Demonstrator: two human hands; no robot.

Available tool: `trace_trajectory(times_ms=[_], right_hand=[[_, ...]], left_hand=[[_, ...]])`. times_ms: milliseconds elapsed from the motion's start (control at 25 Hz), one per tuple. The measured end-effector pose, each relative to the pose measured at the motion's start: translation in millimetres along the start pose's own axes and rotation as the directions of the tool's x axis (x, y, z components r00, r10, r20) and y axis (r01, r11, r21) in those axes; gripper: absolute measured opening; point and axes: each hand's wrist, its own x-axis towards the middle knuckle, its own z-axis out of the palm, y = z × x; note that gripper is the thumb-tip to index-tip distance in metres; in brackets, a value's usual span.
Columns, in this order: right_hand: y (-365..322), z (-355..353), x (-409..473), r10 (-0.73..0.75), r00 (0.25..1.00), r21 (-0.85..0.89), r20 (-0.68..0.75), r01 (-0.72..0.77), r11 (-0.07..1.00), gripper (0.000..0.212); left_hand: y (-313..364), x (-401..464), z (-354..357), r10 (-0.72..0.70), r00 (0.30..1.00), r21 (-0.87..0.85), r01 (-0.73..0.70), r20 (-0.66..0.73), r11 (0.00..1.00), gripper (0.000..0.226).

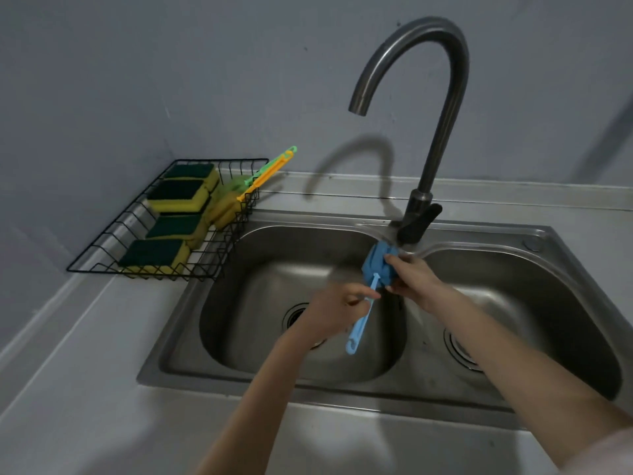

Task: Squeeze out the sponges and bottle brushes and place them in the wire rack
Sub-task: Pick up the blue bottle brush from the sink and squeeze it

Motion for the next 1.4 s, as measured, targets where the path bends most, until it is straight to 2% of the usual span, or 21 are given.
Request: trace_trajectory(times_ms=[160, 320, 400, 480, 600, 680, 760, 880, 1040, 1120, 1200, 1320, 1400], right_hand=[[-2.3, 43.5, -12.2, -0.051, 0.996, -0.258, 0.075, 0.068, 0.964, 0.04], [-10.6, 84.2, -29.5, 0.006, 0.98, -0.227, 0.2, 0.041, 0.973, 0.038], [-12.5, 98.0, -36.5, 0.002, 0.974, -0.3, 0.228, 0.068, 0.952, 0.038], [-13.9, 107.7, -42.7, -0.065, 0.963, -0.472, 0.26, 0.185, 0.862, 0.036], [-15.9, 121.9, -50.4, -0.245, 0.91, -0.657, 0.334, 0.411, 0.632, 0.033], [-19.3, 131.4, -56.9, -0.367, 0.851, -0.691, 0.374, 0.52, 0.501, 0.034], [-25.0, 139.9, -63.3, -0.47, 0.786, -0.671, 0.402, 0.602, 0.433, 0.034], [-37.0, 152.0, -69.7, -0.595, 0.728, -0.61, 0.34, 0.652, 0.449, 0.027], [-58.1, 168.5, -70.9, -0.691, 0.696, -0.559, 0.195, 0.658, 0.505, 0.021], [-73.4, 176.6, -69.2, -0.718, 0.684, -0.507, 0.129, 0.668, 0.545, 0.021], [-92.7, 185.1, -66.8, -0.738, 0.671, -0.425, 0.08, 0.692, 0.584, 0.019], [-122.8, 199.9, -65.1, -0.733, 0.679, -0.202, 0.033, 0.723, 0.66, 0.015], [-136.3, 213.0, -62.1, -0.719, 0.694, -0.151, 0.032, 0.715, 0.683, 0.015]], left_hand=[[-16.5, -21.3, -31.7, 0.032, 0.997, -0.123, -0.041, -0.073, 0.992, 0.026], [-25.8, -36.0, -61.7, 0.089, 0.979, -0.196, -0.125, -0.183, 0.973, 0.021], [-29.5, -40.8, -74.7, 0.132, 0.963, -0.156, -0.171, -0.236, 0.973, 0.02], [-33.8, -43.3, -86.5, 0.158, 0.943, -0.104, -0.195, -0.292, 0.975, 0.019], [-34.0, -46.2, -103.7, 0.169, 0.913, -0.087, -0.215, -0.37, 0.973, 0.019], [-33.2, -45.5, -115.6, 0.192, 0.9, -0.093, -0.246, -0.392, 0.965, 0.017], [-31.1, -44.1, -128.2, 0.236, 0.883, -0.1, -0.3, -0.406, 0.949, 0.014], [-27.2, -41.0, -148.3, 0.301, 0.859, -0.113, -0.376, -0.415, 0.92, 0.011], [-17.8, -38.2, -175.5, 0.317, 0.86, -0.125, -0.393, -0.4, 0.911, 0.026], [-17.3, -38.4, -188.0, 0.338, 0.843, -0.077, -0.404, -0.419, 0.911, 0.035], [-24.4, -37.0, -200.4, 0.318, 0.84, -0.023, -0.365, -0.44, 0.931, 0.04], [-37.0, -32.8, -220.1, 0.273, 0.87, 0.001, -0.299, -0.411, 0.954, 0.048], [-42.7, -29.7, -231.9, 0.272, 0.879, 0.017, -0.289, -0.391, 0.957, 0.052]])
